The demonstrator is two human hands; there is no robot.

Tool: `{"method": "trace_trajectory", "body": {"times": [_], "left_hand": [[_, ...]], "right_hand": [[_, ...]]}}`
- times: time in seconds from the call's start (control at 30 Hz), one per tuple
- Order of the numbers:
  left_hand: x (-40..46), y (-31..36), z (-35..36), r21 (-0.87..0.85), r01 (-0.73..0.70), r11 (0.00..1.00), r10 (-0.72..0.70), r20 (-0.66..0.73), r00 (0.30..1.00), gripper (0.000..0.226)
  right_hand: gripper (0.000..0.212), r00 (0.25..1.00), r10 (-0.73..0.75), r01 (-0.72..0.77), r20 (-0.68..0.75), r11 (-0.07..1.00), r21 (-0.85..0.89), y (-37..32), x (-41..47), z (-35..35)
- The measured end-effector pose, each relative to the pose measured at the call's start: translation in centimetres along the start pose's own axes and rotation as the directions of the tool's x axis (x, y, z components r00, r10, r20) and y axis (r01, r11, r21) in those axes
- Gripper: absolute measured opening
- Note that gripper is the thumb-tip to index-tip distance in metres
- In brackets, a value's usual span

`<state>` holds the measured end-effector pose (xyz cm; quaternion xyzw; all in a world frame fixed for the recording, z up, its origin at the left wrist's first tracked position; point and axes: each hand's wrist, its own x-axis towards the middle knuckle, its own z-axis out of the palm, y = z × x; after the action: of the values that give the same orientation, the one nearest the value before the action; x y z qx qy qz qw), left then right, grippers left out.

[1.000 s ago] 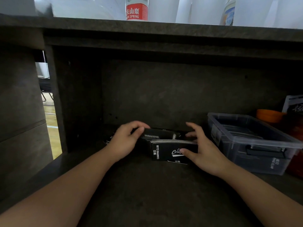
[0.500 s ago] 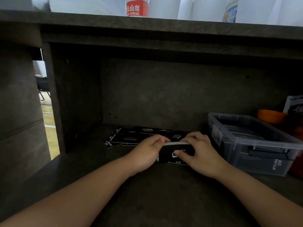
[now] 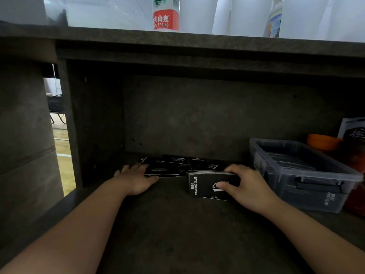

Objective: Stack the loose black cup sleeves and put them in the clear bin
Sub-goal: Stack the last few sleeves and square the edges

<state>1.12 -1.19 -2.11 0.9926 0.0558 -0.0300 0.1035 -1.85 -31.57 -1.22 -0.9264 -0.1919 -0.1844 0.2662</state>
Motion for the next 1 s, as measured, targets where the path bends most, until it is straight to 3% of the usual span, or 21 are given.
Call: {"method": "trace_trajectory", "body": {"times": [0.17, 0.37, 0.5, 0.6, 0.7, 0.77, 0.83, 0.93, 0.97, 1.0], "left_hand": [[-0.1, 0.5, -0.6, 0.129, -0.079, 0.988, 0.096, -0.129, 0.987, 0.068], [-0.5, 0.8, -1.0, -0.005, -0.223, 0.975, 0.214, -0.268, 0.939, 0.042], [-0.4, 1.4, -0.8, -0.179, -0.362, 0.915, 0.223, -0.522, 0.823, 0.025], [-1.2, 2.3, -0.8, -0.254, -0.553, 0.794, 0.344, -0.562, 0.752, 0.013], [-1.8, 3.6, 0.2, -0.413, -0.607, 0.679, 0.493, -0.356, 0.793, 0.022], [-2.3, 4.6, 0.9, -0.604, -0.521, 0.603, 0.477, -0.25, 0.842, 0.032], [-3.1, 6.3, 1.0, -0.784, -0.37, 0.499, 0.354, -0.205, 0.912, 0.056], [-4.3, 9.7, 1.2, -0.997, -0.069, 0.019, 0.194, -0.064, 0.979, 0.064], [-4.6, 10.6, 1.5, -0.996, -0.064, -0.069, 0.174, -0.075, 0.982, 0.057], [-4.8, 11.1, 2.0, -0.993, -0.088, -0.081, 0.157, -0.1, 0.983, 0.051]], "right_hand": [[0.027, 1.0, -0.002, 0.004, -0.028, 0.998, 0.059, 0.1, 0.0, 0.1], [0.026, 0.999, 0.001, 0.001, -0.032, 0.998, 0.059, 0.3, 0.1, 0.1], [0.029, 1.0, 0.002, 0.0, -0.029, 0.998, 0.063, 0.5, 0.1, 0.1], [0.054, 0.998, 0.043, -0.038, -0.043, 0.995, 0.095, 0.4, 0.1, 0.2], [0.083, 0.997, 0.078, -0.074, -0.024, 0.988, 0.133, 0.2, 0.0, 0.5], [0.082, 0.998, 0.063, -0.06, -0.019, 0.99, 0.127, 0.2, 0.0, 0.6], [0.074, 0.999, 0.05, -0.047, -0.023, 0.994, 0.104, 0.1, 0.0, 0.7], [0.065, 0.999, 0.024, -0.021, -0.036, 0.998, 0.066, -0.6, -0.1, 1.2], [0.063, 0.999, 0.017, -0.016, -0.041, 0.999, 0.034, -0.9, -0.2, 1.5], [0.059, 0.999, 0.012, -0.012, -0.043, 1.0, -0.002, -1.2, -0.3, 1.7]]}}
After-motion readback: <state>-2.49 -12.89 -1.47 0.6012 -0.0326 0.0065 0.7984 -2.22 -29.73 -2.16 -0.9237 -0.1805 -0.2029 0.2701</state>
